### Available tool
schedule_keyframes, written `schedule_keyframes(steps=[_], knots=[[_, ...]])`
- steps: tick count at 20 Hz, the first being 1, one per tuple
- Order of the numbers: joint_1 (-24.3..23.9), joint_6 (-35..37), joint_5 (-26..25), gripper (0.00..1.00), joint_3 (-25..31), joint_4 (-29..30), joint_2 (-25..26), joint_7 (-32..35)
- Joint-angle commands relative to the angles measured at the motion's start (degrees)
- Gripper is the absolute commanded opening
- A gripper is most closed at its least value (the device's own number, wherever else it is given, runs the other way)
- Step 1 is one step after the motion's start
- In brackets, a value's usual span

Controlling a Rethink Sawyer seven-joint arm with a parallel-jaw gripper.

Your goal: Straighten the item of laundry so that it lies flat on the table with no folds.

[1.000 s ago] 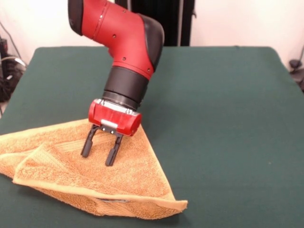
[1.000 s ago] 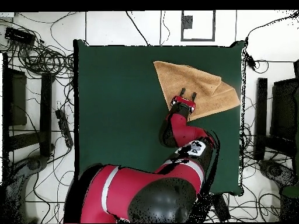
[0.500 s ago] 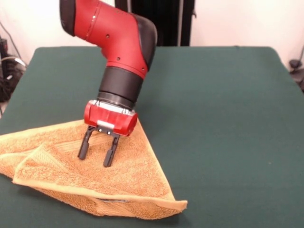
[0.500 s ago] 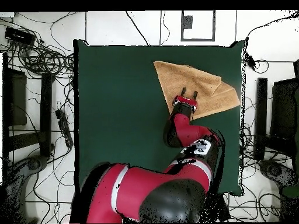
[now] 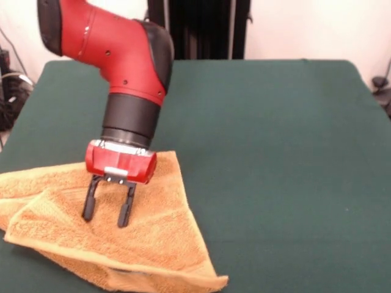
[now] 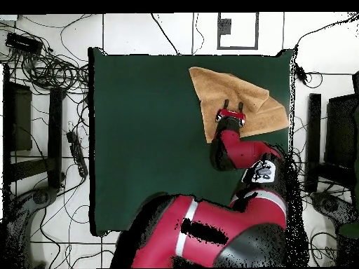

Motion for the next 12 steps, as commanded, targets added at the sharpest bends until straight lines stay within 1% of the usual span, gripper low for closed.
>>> schedule_keyframes(steps=[1,3,4,6,10,12], knots=[[-2.95,12.39,-5.37,1.0,13.33,-9.19,3.39,2.17],[-3.64,12.88,-6.66,1.0,14.32,-10.89,3.62,1.82],[-4.43,13.85,-8.24,1.0,15.79,-11.44,3.34,1.6],[-5.15,14.86,-9.67,1.0,17.06,-11.8,2.69,1.38],[-6.15,16.94,-12.14,1.0,19.0,-10.07,0.24,1.07],[-7.37,18.8,-14.01,1.0,21.26,-8.79,-1.27,0.47]])
